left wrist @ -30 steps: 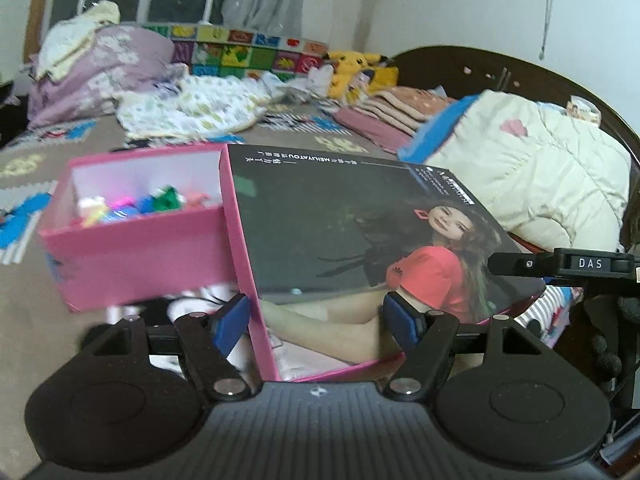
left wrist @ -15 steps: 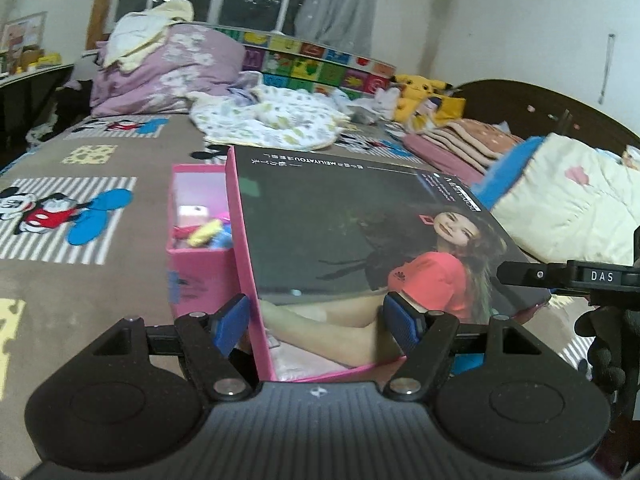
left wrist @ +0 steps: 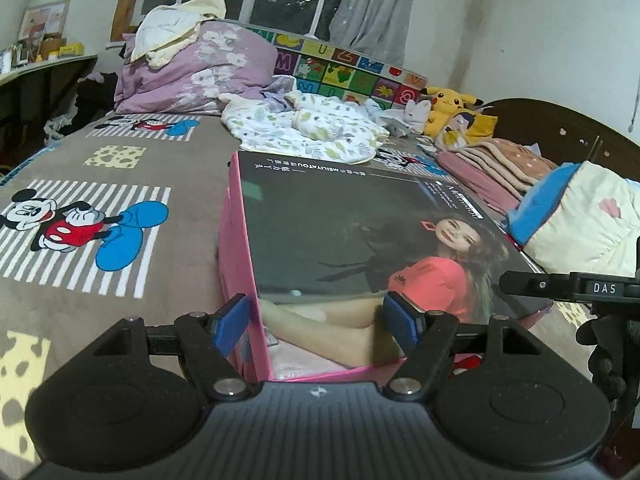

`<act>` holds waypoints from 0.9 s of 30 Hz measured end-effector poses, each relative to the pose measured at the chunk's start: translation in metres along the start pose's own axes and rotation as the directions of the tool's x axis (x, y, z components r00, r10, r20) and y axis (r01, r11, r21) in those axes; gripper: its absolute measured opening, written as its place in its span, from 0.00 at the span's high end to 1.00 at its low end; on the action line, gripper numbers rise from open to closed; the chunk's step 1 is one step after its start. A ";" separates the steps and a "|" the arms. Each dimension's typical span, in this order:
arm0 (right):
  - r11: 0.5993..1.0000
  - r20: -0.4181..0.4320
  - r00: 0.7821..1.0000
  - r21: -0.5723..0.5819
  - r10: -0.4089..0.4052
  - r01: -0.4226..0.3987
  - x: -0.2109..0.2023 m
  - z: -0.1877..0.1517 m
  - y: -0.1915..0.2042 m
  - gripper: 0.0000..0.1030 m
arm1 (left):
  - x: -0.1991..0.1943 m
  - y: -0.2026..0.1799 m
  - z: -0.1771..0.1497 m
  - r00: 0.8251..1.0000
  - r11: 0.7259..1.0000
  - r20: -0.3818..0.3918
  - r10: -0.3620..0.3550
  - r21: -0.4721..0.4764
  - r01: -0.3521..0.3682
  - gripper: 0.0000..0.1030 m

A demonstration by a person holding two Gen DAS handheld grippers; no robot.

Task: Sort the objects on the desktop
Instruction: 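Lift the black photo album with the right gripper toward the pink box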

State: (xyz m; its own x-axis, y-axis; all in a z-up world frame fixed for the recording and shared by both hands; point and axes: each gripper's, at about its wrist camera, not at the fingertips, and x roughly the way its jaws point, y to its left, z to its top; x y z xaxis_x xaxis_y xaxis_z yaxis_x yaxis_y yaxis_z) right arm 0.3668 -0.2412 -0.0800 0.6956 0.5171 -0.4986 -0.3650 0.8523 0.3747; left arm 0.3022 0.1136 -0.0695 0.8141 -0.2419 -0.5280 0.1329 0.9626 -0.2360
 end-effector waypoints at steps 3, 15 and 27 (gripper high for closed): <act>1.000 -0.001 1.000 -0.007 -0.008 0.008 0.012 0.009 0.003 0.15 | 0.012 0.011 0.006 1.000 1.000 -0.008 -0.005 -0.015 0.005 0.30; 0.999 -0.013 0.999 -0.032 -0.040 0.039 0.047 0.035 0.005 0.15 | 0.054 0.037 0.016 0.999 0.996 -0.034 -0.030 -0.082 0.027 0.30; 0.998 -0.031 0.998 -0.022 -0.052 0.052 0.064 0.040 -0.002 0.15 | 0.080 0.052 0.019 0.997 0.986 -0.059 -0.052 -0.163 0.042 0.30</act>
State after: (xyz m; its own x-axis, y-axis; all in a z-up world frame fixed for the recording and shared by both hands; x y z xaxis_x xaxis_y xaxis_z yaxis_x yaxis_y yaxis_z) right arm 0.4363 -0.2129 -0.0812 0.6946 0.4740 -0.5412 -0.3422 0.8794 0.3310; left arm 0.3853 0.1469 -0.1087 0.7714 -0.2987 -0.5620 0.0735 0.9189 -0.3875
